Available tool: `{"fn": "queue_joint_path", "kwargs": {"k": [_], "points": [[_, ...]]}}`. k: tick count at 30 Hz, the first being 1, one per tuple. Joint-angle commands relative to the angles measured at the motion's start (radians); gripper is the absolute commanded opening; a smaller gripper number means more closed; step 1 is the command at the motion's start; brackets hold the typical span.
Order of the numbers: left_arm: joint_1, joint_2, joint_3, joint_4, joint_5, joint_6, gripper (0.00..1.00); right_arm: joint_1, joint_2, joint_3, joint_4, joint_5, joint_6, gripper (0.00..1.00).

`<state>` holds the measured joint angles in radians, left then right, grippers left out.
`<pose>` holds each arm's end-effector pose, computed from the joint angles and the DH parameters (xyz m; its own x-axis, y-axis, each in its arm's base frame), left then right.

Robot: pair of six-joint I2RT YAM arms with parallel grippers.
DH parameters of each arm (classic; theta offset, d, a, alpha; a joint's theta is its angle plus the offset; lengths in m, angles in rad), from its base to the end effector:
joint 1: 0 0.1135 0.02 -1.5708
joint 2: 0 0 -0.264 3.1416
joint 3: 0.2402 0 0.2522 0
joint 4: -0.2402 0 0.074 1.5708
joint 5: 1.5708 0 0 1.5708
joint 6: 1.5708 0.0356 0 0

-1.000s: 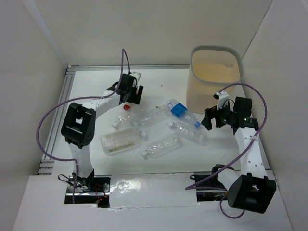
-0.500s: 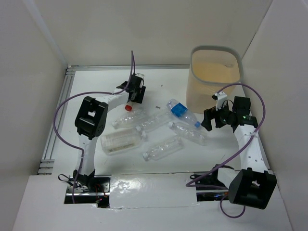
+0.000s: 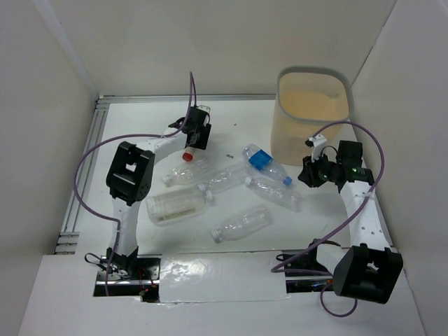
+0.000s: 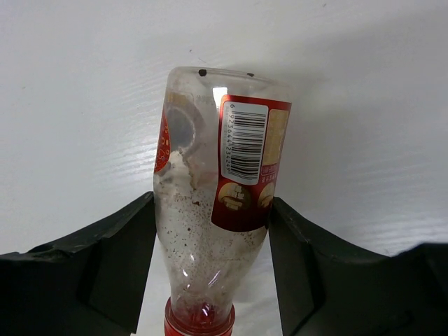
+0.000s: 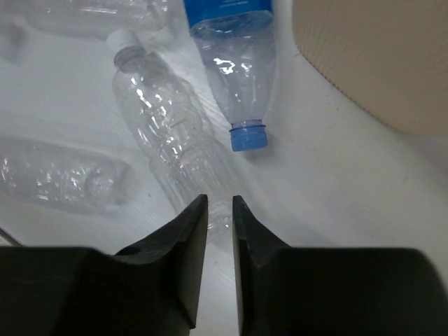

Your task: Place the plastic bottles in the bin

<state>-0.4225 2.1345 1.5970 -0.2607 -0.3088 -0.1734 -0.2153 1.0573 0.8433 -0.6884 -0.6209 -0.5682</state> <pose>0.4400 -0.1859 0.1855 -0.6774 0.1243 -0.7251 0.0815 0.9922 0.0939 0.2059 -0.0238 0.2693 -0.5502 -0.3277 -0.7680 -0.5630 0.8249 0.0514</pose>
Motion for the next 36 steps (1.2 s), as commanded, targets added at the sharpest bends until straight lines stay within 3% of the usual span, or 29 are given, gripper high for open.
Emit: {"fn": "queue_joint_path", "kwargs": {"k": [1,4,12,14,19,27,29,31,36], "points": [[-0.03,-0.148,0.026,0.02,0.045,-0.043,0.13,0.028,-0.008,0.036,-0.057,-0.065,-0.058,0.23],[-0.082,-0.226,0.069,0.031,0.109,-0.077,0.11,0.039,-0.017,0.036,-0.066,-0.065,-0.094,0.11],[-0.2,-0.301,0.267,0.112,0.345,-0.185,0.09,0.059,-0.06,0.007,-0.097,-0.074,-0.16,0.13],[-0.222,-0.311,0.277,0.199,0.413,-0.216,0.09,0.059,-0.083,0.007,-0.097,-0.065,-0.16,0.18],[-0.233,-0.288,0.333,0.418,0.569,-0.374,0.09,0.059,-0.105,-0.012,-0.097,-0.056,-0.17,0.19],[-0.254,-0.113,0.428,0.805,0.611,-0.681,0.05,0.059,-0.132,-0.012,-0.088,-0.056,-0.17,0.2],[-0.263,-0.055,0.509,0.877,0.6,-0.753,0.05,0.059,-0.141,-0.022,-0.088,-0.046,-0.17,0.2],[-0.277,0.036,0.619,0.89,0.6,-0.764,0.04,0.059,-0.151,-0.023,-0.088,-0.037,-0.17,0.2],[-0.308,0.137,0.718,0.931,0.537,-0.788,0.04,0.059,-0.171,-0.032,-0.079,-0.037,-0.17,0.2]]}}
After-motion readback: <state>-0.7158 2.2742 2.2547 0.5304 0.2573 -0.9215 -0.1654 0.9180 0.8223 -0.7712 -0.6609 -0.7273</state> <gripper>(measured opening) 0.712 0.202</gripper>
